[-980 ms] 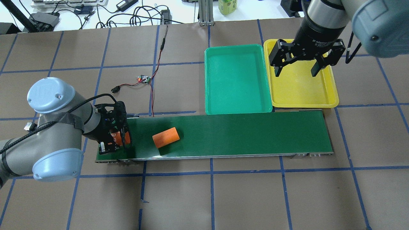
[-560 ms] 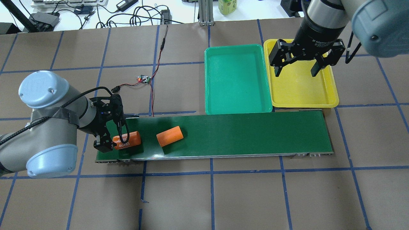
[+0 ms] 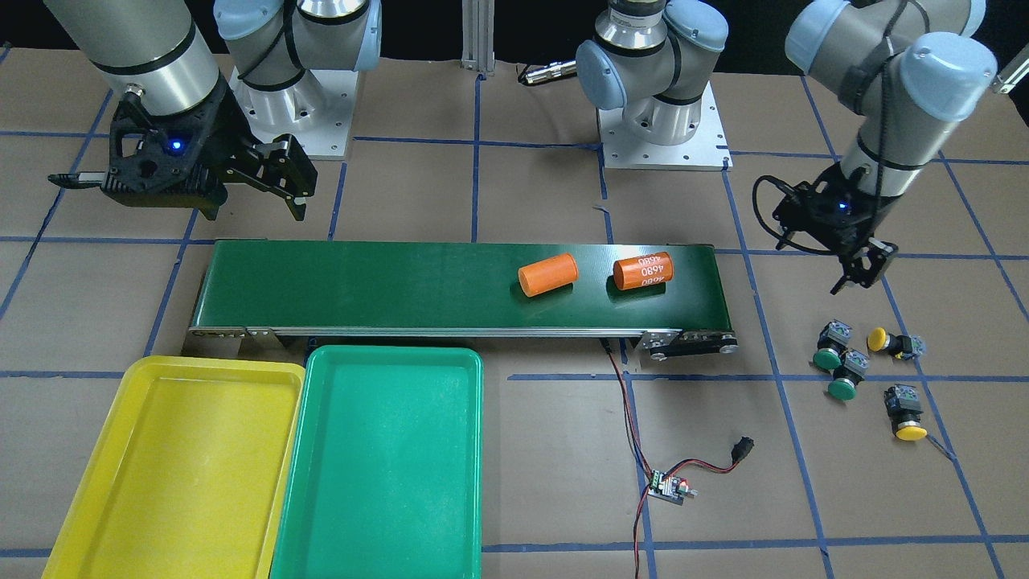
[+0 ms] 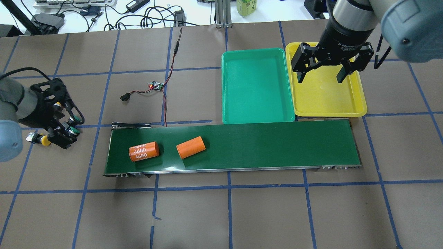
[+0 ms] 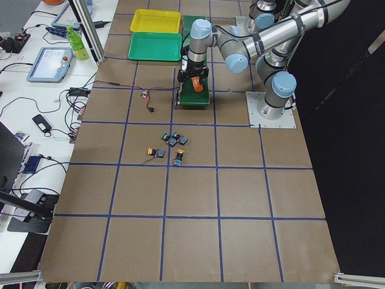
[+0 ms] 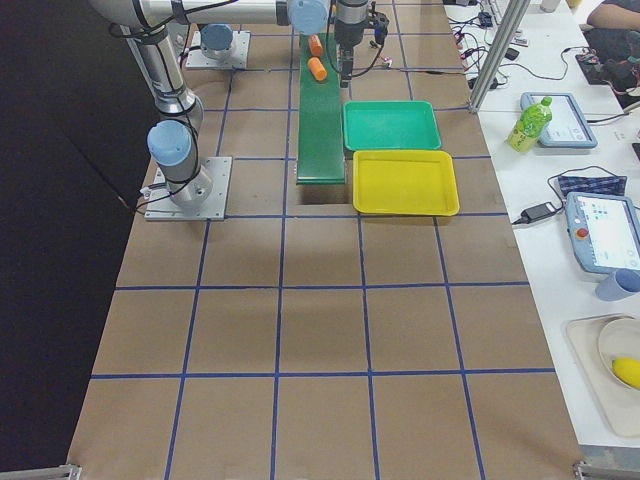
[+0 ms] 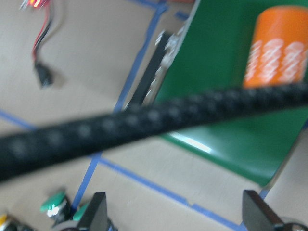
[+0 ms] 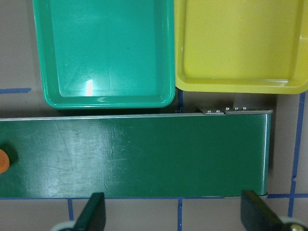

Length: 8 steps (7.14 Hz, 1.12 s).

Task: Sort buttons by color to trays
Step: 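Grasp a green-capped push button with the left gripper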

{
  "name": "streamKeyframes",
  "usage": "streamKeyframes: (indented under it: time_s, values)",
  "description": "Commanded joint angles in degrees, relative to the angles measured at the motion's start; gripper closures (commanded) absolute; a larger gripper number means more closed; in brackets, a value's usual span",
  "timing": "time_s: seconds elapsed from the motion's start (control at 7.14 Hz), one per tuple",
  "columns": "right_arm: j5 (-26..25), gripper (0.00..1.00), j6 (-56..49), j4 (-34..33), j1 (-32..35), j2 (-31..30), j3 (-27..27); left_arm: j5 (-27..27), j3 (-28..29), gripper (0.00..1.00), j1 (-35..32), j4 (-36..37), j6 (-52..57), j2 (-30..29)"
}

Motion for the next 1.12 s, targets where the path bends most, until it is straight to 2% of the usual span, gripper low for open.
streamKeyframes:
  time_s: [0.0,0.28,0.42,0.7,0.98]
  values:
    - [0.00,0.00,0.00,0.02,-0.01,0.03,0.00,-0.03,4.39,0.00,6.83,3.12,-3.19,-9.98]
    - [0.00,0.00,0.00,0.02,-0.10,0.03,0.00,-0.21,8.97,0.00,7.02,4.64,-11.59,-19.39]
    - [0.00,0.00,0.00,0.02,-0.10,0.03,0.00,-0.03,8.03,0.00,7.02,4.82,-19.05,-21.35]
    - [-0.09,0.00,0.00,-0.33,-0.01,-0.32,-0.09,0.41,5.93,0.00,7.02,6.93,-20.36,-23.38]
    - [-0.61,0.00,0.00,-6.37,0.17,-0.41,0.00,1.19,2.85,0.00,7.02,14.01,-22.02,-23.65]
